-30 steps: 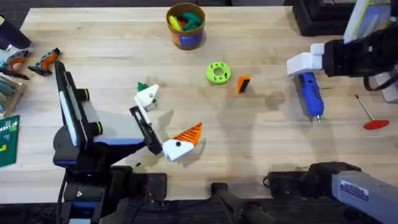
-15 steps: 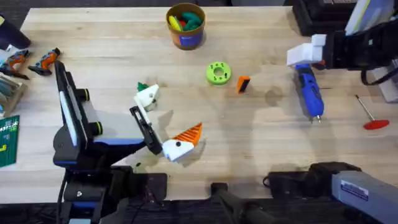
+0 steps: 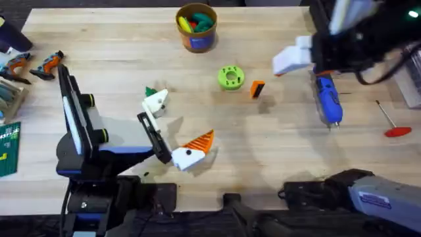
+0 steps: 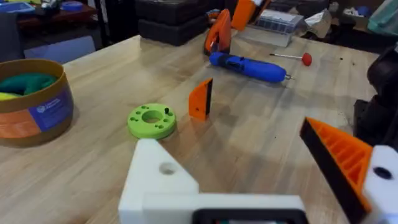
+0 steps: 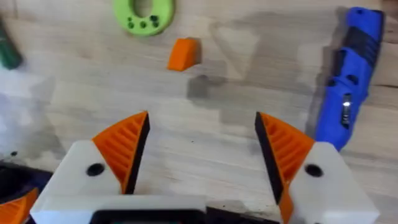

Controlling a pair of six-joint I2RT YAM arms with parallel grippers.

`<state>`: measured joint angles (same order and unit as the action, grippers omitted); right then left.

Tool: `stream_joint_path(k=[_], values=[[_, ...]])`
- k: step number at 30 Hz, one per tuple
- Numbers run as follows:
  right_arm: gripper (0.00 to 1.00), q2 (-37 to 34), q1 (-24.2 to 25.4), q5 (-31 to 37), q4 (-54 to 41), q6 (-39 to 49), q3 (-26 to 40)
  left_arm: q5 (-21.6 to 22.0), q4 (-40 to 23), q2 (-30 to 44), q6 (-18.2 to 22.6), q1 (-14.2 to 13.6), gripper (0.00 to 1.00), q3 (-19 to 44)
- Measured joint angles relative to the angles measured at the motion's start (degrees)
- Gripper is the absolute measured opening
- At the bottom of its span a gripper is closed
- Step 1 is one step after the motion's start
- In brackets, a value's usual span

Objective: Pick up the gripper from the table and insert it into the empty holder that is missing its gripper. Then pick up a screw, insert it into the mounting hole, and use the screwdriver to tighten it. Finally, clean up the table by picking up the vegetable and placing it into the bucket.

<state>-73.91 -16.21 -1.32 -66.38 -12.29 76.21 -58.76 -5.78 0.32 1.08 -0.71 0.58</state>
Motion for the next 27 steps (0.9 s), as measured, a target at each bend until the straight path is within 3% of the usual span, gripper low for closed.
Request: stream_joint_path(k=[8,15,27], values=[[0.98,-5.8,-6.9,0.0,0.5,-3.9,3.8,0.0,0.0,0.0,0.0,0.0,0.986,0.0],[0.98,-8.7,-8.1,0.0,0.8,-4.5,3.8,0.0,0.0,0.0,0.0,0.0,0.986,0.0],[0.98,-20.4,-8.3,0.0,2.6,-5.2,3.9,0.0,0.0,0.0,0.0,0.0,0.987,0.0]])
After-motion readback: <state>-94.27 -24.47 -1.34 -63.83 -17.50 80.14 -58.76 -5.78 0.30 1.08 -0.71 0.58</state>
